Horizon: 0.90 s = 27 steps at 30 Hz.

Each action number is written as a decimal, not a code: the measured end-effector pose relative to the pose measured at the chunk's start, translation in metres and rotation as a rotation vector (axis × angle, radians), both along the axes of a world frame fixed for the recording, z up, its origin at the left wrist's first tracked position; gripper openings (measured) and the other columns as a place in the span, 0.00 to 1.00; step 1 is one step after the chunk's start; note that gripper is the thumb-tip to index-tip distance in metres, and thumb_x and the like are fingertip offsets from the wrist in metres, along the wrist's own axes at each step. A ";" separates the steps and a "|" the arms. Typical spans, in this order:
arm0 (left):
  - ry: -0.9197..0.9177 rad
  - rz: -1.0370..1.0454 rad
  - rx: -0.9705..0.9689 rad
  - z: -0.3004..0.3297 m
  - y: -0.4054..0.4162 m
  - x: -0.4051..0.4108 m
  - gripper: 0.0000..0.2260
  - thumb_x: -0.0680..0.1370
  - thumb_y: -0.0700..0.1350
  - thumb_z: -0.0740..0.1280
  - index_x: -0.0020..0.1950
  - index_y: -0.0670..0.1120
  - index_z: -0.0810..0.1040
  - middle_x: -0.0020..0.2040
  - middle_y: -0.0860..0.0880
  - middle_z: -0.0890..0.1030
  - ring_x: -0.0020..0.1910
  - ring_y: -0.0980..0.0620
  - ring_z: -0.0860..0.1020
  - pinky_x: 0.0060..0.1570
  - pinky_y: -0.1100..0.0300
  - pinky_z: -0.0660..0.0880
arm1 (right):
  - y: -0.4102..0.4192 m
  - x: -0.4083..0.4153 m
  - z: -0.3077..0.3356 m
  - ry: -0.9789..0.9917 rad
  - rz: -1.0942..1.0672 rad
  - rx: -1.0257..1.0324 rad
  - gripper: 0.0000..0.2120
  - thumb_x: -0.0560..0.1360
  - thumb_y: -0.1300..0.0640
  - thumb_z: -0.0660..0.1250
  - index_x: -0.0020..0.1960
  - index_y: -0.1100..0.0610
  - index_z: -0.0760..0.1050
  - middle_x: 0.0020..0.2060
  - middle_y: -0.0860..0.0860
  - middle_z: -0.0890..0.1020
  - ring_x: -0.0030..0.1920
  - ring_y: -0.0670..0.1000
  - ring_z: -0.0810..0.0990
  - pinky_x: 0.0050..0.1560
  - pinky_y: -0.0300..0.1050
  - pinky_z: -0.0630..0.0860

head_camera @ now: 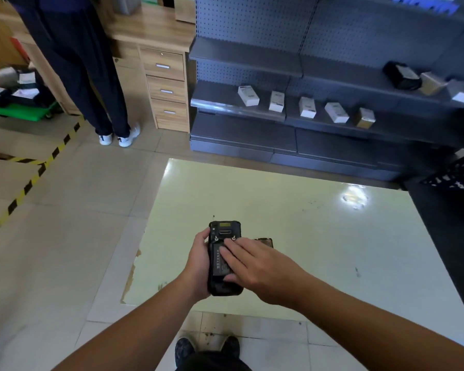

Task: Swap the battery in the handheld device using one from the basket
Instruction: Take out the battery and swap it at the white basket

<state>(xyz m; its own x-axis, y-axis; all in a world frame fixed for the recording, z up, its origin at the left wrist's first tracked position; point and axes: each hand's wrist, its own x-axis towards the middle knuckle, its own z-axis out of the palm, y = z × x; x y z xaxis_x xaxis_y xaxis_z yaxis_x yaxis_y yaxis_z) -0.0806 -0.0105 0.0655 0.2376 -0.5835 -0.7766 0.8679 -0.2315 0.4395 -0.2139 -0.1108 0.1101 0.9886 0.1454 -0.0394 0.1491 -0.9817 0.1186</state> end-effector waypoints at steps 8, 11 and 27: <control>-0.004 -0.010 -0.023 -0.009 -0.003 -0.003 0.28 0.81 0.63 0.55 0.42 0.45 0.86 0.33 0.44 0.84 0.28 0.47 0.83 0.28 0.61 0.77 | 0.001 -0.007 0.001 -0.034 -0.092 0.252 0.22 0.87 0.53 0.53 0.69 0.67 0.76 0.63 0.63 0.82 0.53 0.60 0.81 0.54 0.52 0.80; -0.006 -0.021 -0.022 -0.011 -0.004 -0.001 0.30 0.81 0.63 0.54 0.41 0.45 0.87 0.36 0.44 0.86 0.31 0.47 0.84 0.32 0.59 0.78 | 0.012 0.000 0.010 0.027 -0.253 0.463 0.20 0.85 0.54 0.55 0.70 0.64 0.76 0.66 0.60 0.81 0.59 0.60 0.81 0.58 0.53 0.80; -0.087 0.055 -0.100 -0.018 -0.013 -0.012 0.24 0.84 0.60 0.56 0.50 0.47 0.86 0.40 0.45 0.87 0.36 0.48 0.86 0.31 0.61 0.80 | 0.042 0.036 0.024 0.216 -1.020 0.730 0.27 0.71 0.49 0.75 0.65 0.52 0.67 0.57 0.51 0.66 0.49 0.53 0.79 0.48 0.49 0.80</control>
